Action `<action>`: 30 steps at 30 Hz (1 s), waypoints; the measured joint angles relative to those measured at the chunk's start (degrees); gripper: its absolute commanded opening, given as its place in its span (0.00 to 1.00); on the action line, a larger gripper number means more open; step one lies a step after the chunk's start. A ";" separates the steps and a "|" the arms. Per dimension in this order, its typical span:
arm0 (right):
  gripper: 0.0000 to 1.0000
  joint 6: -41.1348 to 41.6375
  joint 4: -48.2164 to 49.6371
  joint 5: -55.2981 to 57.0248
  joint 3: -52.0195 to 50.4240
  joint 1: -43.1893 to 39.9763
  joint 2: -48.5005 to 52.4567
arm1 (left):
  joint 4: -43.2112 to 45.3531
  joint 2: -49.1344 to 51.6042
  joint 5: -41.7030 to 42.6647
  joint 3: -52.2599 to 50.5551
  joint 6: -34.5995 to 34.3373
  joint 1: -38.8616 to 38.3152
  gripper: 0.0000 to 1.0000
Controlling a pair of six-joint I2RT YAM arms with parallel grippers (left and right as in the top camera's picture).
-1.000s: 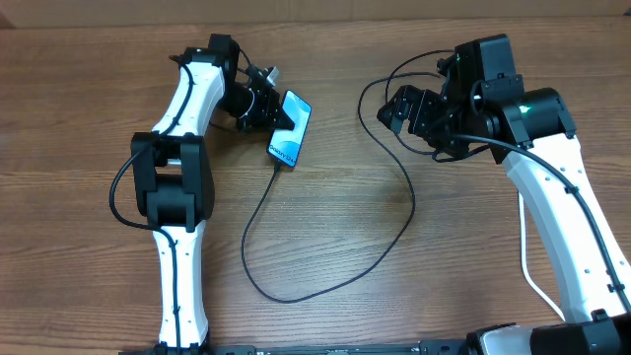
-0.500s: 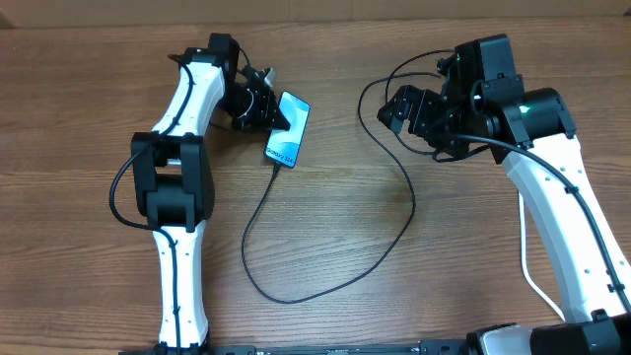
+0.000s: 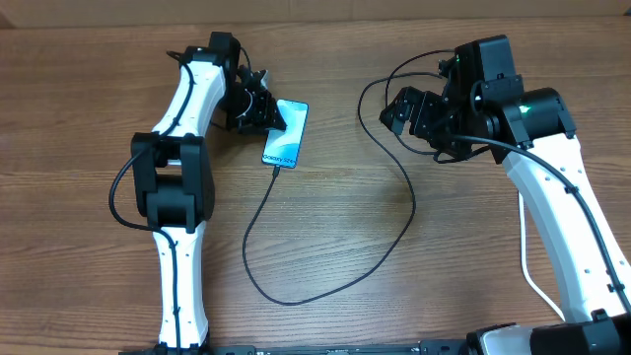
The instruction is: Plug charger to phone and switch on socket
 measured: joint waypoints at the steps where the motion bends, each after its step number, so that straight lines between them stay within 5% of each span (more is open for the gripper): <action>1: 1.00 -0.02 0.20 0.37 0.00 0.00 0.00 | -0.46 -0.07 -0.39 0.07 0.02 0.00 0.61; 3: 1.00 -0.17 0.37 2.05 0.00 0.02 0.00 | -1.31 -0.28 -0.17 0.31 0.09 0.13 0.71; 11: 1.00 -4.72 1.01 7.19 1.99 -7.30 0.35 | -13.55 -0.70 -6.27 10.80 1.40 4.76 0.87; 15: 1.00 -7.96 2.64 8.04 8.22 -15.26 0.85 | -15.17 -8.20 -8.52 17.51 1.73 6.23 0.88; 17: 1.00 -9.33 3.30 7.98 11.78 -18.16 2.51 | -15.26 -14.03 -8.81 18.38 1.75 5.88 1.00; 23: 1.00 -14.19 -2.05 9.49 26.12 -22.86 20.00 | -16.72 -32.61 -10.19 21.31 1.97 0.04 1.00; 30: 1.00 -19.89 5.84 18.97 27.08 -29.03 33.90 | -22.38 -32.26 -12.85 20.96 1.97 -0.85 1.00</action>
